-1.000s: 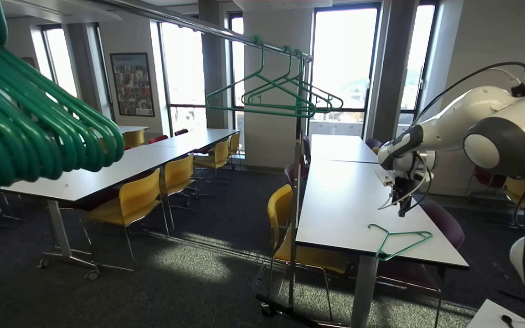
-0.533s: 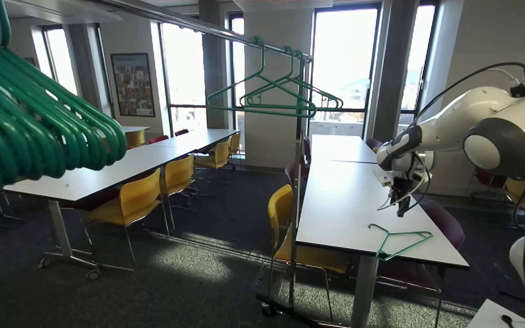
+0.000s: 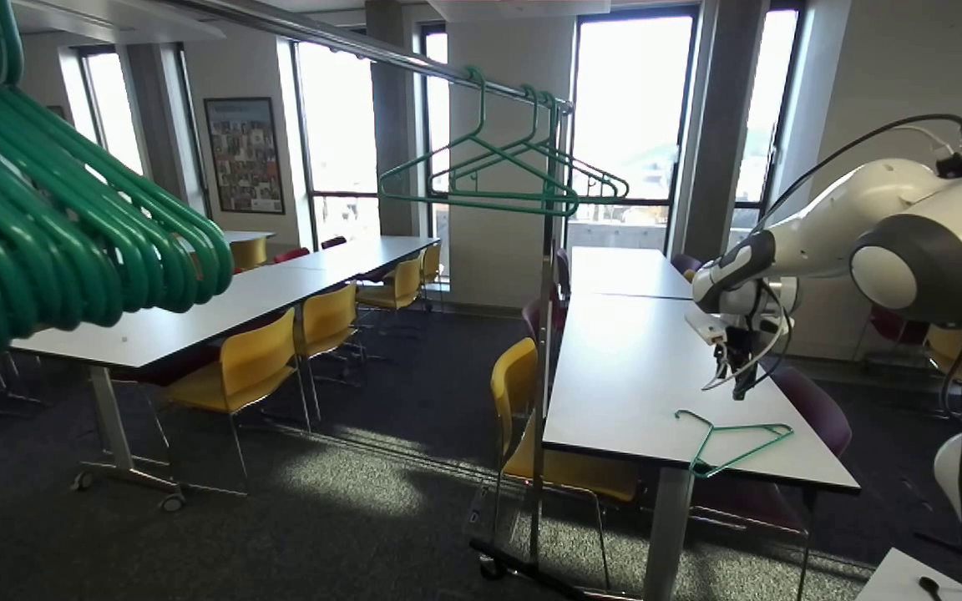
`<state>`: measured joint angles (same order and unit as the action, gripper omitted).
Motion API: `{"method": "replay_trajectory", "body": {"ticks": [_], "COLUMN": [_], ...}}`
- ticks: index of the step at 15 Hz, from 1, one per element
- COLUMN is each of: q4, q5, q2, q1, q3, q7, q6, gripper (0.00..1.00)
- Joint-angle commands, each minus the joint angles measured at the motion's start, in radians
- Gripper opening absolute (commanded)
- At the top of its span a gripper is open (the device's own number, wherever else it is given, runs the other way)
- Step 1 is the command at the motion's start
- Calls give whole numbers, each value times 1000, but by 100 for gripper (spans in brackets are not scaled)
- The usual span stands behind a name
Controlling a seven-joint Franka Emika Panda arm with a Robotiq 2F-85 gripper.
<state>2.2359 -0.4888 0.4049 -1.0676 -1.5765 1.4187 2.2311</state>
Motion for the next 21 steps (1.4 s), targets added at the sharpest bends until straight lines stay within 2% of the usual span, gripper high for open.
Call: {"method": "replay_trajectory", "body": {"ticks": [1, 5, 8, 10, 11, 12, 13, 14, 16, 17, 19, 20, 21], "q4": [-5, -18, -35, -51, -69, -81, -101, -142, -198, -214, -269, -197, -211], "q5": [36, 32, 2, 41, -45, 22, 17, -96, -153, -99, -92, -21, -7], "q2": [-62, -65, -78, -143, -79, -139, -123, -18, 45, 14, 64, -20, -3], "q1": [44, 161, 308, 453, 496, 600, 668, 691, 786, 904, 1032, 1010, 1059], "q3": [-7, 31, 129, 267, 298, 410, 476, 479, 561, 688, 811, 816, 866], "q7": [-152, -294, -389, -419, -496, -475, -504, -600, -651, -616, -593, -550, -545], "q6": [0, -6, -9, 23, -9, 22, 21, -18, -7, 35, 68, 83, 93], "gripper": [100, 100, 100, 100, 100, 100, 100, 100, 100, 100, 100, 100, 100]}}
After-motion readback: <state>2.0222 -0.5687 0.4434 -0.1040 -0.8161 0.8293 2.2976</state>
